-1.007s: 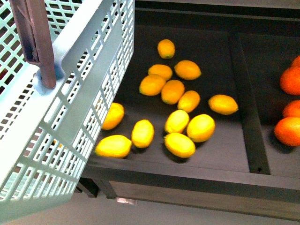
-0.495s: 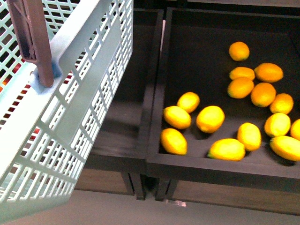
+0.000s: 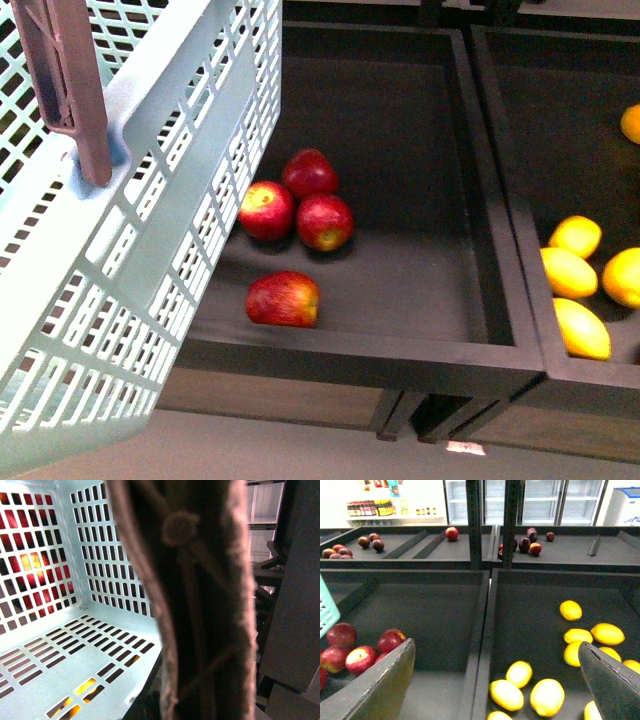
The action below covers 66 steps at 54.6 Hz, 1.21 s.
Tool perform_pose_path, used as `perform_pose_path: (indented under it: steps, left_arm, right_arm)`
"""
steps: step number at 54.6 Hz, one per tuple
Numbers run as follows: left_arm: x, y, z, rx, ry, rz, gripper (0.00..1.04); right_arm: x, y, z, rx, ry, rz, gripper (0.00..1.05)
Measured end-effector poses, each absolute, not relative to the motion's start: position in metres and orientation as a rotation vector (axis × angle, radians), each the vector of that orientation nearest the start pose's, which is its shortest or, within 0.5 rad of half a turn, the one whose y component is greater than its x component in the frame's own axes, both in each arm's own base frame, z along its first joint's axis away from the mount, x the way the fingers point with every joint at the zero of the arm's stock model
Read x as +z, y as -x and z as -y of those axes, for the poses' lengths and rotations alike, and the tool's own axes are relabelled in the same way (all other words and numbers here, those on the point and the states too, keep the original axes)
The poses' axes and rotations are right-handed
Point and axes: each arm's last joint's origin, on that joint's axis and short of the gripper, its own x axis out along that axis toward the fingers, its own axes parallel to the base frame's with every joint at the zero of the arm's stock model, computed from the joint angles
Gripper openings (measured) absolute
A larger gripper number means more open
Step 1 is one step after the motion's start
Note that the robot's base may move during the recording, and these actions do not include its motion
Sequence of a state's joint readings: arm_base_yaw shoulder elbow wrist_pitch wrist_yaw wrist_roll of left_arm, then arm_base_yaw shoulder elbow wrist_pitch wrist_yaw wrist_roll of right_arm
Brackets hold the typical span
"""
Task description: Pick lemon and mango into basket
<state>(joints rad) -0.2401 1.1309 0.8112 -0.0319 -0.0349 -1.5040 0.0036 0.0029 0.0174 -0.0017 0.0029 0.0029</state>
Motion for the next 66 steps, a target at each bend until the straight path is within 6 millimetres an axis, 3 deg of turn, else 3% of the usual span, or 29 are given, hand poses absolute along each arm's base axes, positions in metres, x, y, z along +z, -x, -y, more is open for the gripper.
perform_pose_path:
  steps: [15, 18, 25, 29, 33, 39, 45, 49, 57, 66]
  left_arm:
    - [0.29, -0.243, 0.055, 0.114, 1.411, -0.406, 0.05]
    - [0.289, -0.246, 0.06, 0.083, 1.337, -0.523, 0.05]
    - [0.292, -0.288, 0.101, -0.127, 0.971, -0.615, 0.05]
    - [0.293, -0.307, 0.118, -0.165, 0.924, -0.614, 0.05]
    - [0.294, -0.338, 0.149, -0.243, 0.92, -0.631, 0.05]
    - [0.295, -0.361, 0.195, -0.37, 0.948, -0.693, 0.05]
    - [0.296, -0.365, 0.242, -0.481, 0.952, -0.763, 0.05]
    - [0.299, -0.358, 0.261, -0.535, 0.936, -0.792, 0.05]
    - [0.304, -0.348, 0.274, -0.592, 0.906, -0.83, 0.05]
    - [0.304, -0.351, 0.27, -0.566, 0.899, -0.807, 0.05]
  right_arm:
    - [0.169, -0.097, 0.0, 0.006, -0.002, 0.012, 0.96]
    - [0.169, -0.097, 0.0, 0.005, -0.003, 0.012, 0.96]
    - [0.169, -0.097, 0.0, 0.003, -0.003, 0.012, 0.96]
    - [0.169, -0.097, 0.0, 0.002, -0.003, 0.013, 0.96]
    - [0.169, -0.097, 0.0, 0.002, -0.003, 0.013, 0.96]
    - [0.169, -0.097, 0.0, 0.002, -0.003, 0.013, 0.96]
    - [0.169, -0.097, 0.0, 0.002, -0.003, 0.013, 0.96]
    - [0.169, -0.097, 0.0, 0.002, -0.003, 0.013, 0.96]
    - [0.169, -0.097, 0.0, 0.002, -0.003, 0.013, 0.96]
    - [0.169, -0.097, 0.0, 0.002, -0.003, 0.013, 0.96]
